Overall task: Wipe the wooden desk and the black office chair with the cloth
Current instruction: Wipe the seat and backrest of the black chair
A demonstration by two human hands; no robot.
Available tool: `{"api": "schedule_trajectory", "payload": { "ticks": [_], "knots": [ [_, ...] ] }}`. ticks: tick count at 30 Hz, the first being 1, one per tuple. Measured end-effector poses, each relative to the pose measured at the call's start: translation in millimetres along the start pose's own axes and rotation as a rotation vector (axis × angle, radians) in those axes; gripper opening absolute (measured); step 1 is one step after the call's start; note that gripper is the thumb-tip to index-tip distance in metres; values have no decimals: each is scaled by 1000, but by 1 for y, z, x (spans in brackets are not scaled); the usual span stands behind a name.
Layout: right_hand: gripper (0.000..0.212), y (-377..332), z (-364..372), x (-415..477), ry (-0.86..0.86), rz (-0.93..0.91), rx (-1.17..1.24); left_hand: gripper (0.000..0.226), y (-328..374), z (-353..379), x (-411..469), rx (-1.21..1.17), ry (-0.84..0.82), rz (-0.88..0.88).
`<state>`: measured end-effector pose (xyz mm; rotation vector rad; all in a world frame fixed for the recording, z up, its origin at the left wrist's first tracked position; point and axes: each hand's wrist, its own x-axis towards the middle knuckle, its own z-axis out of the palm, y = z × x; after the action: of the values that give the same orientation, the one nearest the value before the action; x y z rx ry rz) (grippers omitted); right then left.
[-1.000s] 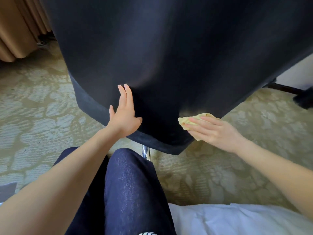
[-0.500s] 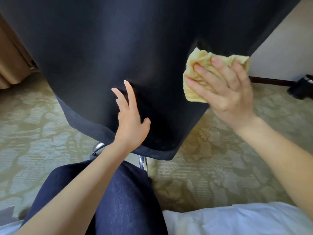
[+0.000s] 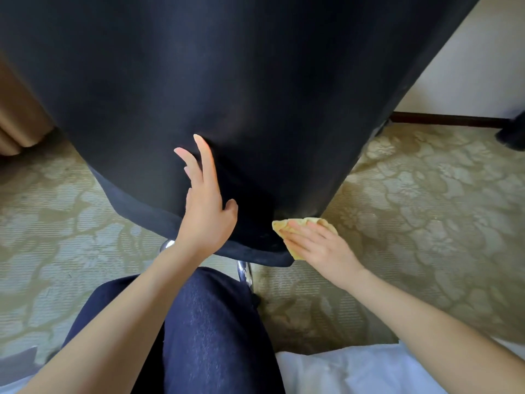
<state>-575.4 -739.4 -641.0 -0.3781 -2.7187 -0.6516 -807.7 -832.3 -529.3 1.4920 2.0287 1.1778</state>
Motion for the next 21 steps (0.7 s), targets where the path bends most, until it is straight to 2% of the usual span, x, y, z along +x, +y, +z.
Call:
{"api": "schedule_trajectory", "payload": {
  "ticks": [3, 5, 8, 18, 21],
  "knots": [
    [30, -6, 0, 1, -103, -48, 3, 105, -3, -2, 0, 28, -12, -9],
    [32, -3, -8, 8, -102, -75, -21, 105, -5, -2, 0, 35, -10, -13],
    [30, 10, -24, 25, 8, -79, -1, 106, -5, -2, -1, 42, -5, -18],
    [40, 36, -104, 112, 320, 6, -267, 103, -15, -15, -11, 36, -23, 9],
    [35, 36, -120, 146, 421, 6, -319, 100, -29, -26, -15, 42, -25, 46]
  ]
}}
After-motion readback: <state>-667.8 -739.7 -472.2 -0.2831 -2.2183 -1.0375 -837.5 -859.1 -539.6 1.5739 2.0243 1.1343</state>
